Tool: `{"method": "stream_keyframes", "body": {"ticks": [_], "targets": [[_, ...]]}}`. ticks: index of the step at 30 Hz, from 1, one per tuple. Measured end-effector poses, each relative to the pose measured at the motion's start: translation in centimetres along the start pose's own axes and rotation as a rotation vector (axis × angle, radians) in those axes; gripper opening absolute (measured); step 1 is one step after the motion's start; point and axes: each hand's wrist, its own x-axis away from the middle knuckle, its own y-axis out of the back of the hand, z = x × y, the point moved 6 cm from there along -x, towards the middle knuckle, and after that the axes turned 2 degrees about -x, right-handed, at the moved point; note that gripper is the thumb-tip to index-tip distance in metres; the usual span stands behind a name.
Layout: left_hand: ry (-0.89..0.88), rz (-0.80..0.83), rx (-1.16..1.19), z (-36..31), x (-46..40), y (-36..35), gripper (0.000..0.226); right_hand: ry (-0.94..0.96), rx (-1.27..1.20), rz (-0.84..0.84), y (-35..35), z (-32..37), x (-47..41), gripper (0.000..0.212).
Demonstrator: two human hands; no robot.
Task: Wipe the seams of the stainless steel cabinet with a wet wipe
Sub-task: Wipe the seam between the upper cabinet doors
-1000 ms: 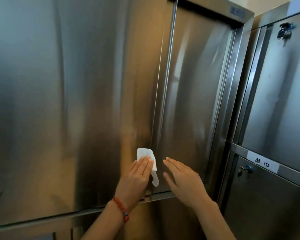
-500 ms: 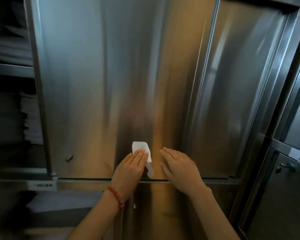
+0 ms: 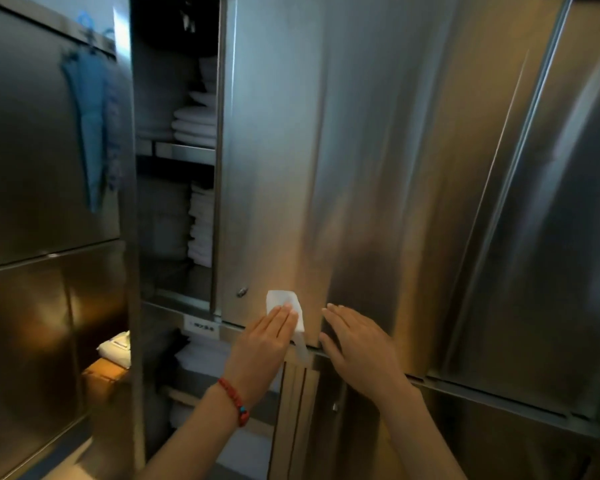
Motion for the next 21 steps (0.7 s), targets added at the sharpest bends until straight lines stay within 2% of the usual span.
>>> {"method": "stream_keyframes", "body": {"ticks": [11, 21], "targets": [[0.121, 0.040, -0.160, 7.3, 5.0, 5.0, 0.075, 0.181, -0.138, 0.028, -0.9, 10.0, -3.9, 0.050], [0.209, 0.077, -0.291, 18.2, 12.4, 11.9, 0.074, 0.348, -0.252, -0.012, -2.9, 24.3, -8.1, 0.050]]}}
